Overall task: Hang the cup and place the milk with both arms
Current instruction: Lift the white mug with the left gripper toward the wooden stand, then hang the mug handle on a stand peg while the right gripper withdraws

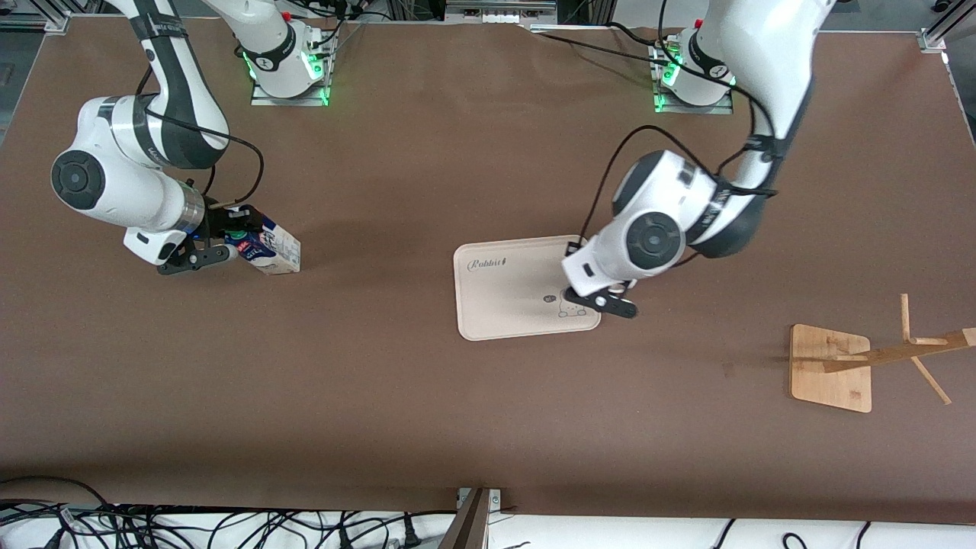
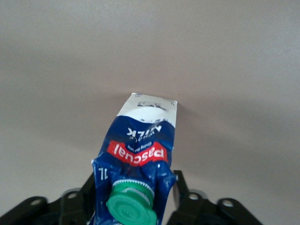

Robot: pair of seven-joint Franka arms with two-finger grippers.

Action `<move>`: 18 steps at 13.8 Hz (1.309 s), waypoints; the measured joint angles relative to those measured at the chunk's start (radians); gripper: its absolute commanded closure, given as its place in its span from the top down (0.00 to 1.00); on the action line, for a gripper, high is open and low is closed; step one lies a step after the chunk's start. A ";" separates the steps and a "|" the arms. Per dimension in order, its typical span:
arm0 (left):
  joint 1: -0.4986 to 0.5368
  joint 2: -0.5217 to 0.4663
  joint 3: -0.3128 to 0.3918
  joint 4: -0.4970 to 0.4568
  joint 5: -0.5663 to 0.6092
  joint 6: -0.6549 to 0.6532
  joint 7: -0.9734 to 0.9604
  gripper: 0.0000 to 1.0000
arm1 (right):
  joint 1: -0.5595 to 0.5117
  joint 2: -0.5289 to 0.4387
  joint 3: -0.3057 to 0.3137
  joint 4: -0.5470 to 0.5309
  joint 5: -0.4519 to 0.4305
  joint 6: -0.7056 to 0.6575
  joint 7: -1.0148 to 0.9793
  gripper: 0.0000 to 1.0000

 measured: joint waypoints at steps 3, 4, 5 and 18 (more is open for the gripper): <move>0.116 -0.012 0.025 0.131 0.002 -0.125 0.068 0.00 | 0.000 -0.004 0.000 0.017 0.000 0.002 0.000 1.00; 0.166 -0.012 0.027 0.152 0.002 -0.150 0.094 0.00 | 0.000 -0.005 0.000 0.032 0.000 0.002 0.000 1.00; 0.215 -0.014 0.028 0.169 0.002 -0.181 0.118 0.00 | -0.001 -0.009 0.000 0.053 0.000 0.001 0.000 1.00; 0.464 -0.170 0.027 0.207 0.053 -0.409 0.356 0.00 | -0.038 -0.092 -0.044 0.554 -0.093 -0.381 0.003 1.00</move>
